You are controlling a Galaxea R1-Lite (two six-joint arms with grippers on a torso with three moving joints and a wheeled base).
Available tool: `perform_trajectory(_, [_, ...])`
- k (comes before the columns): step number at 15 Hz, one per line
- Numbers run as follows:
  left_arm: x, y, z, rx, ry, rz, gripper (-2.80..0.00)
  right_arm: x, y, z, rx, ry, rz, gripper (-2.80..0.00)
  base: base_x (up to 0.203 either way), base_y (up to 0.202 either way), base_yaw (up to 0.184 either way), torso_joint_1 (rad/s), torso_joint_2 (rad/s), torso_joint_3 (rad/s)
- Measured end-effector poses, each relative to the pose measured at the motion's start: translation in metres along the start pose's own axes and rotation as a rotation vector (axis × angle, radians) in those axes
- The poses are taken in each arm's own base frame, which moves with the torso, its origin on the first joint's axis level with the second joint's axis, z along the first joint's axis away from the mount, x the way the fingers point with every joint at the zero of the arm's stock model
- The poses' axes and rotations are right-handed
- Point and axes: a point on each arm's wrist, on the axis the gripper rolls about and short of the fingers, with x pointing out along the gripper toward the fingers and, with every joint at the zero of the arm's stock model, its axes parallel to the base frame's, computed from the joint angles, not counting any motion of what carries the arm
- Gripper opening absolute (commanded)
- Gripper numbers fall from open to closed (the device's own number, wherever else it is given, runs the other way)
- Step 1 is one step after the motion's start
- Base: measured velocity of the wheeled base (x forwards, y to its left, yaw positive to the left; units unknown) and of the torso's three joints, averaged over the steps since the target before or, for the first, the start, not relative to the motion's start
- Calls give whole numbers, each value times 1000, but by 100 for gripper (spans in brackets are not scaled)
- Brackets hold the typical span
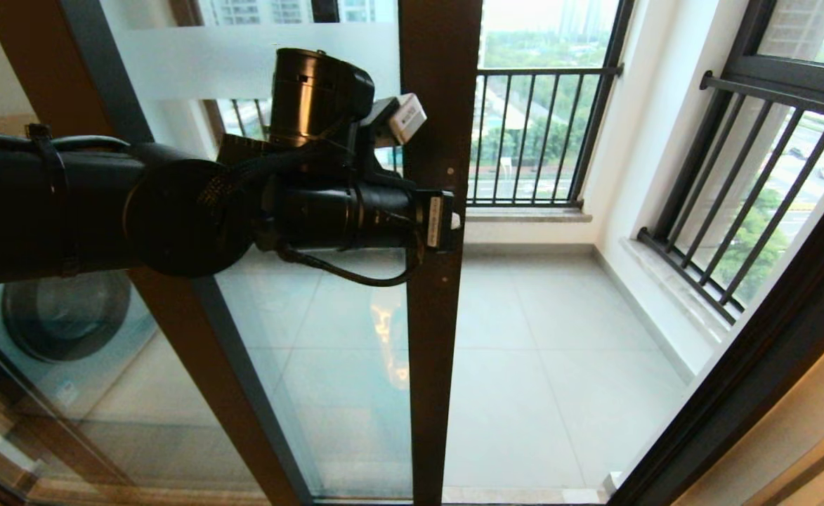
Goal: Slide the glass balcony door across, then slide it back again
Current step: Close the slid door
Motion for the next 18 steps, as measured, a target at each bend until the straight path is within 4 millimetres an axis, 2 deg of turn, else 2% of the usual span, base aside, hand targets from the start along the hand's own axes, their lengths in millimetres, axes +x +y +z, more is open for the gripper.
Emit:
perform_trajectory(2, [12,-2,-6,3,10,40,-280,0,0,0,0,0,0,-280,0,0,0,0,0,0])
perform_trajectory(5, [43,3,-14,7,-44,131,-280,0,0,0,0,0,0,-280,0,0,0,0,0,0])
perform_trajectory(9, [72,11,-30,4,-61,153,-280,0,0,0,0,0,0,-280,0,0,0,0,0,0])
perform_trajectory(14, [76,15,-34,6,-50,163,-280,0,0,0,-1,0,0,-280,0,0,0,0,0,0])
perform_trajectory(18, [70,19,-30,29,-55,175,-280,0,0,0,0,0,0,-280,0,0,0,0,0,0])
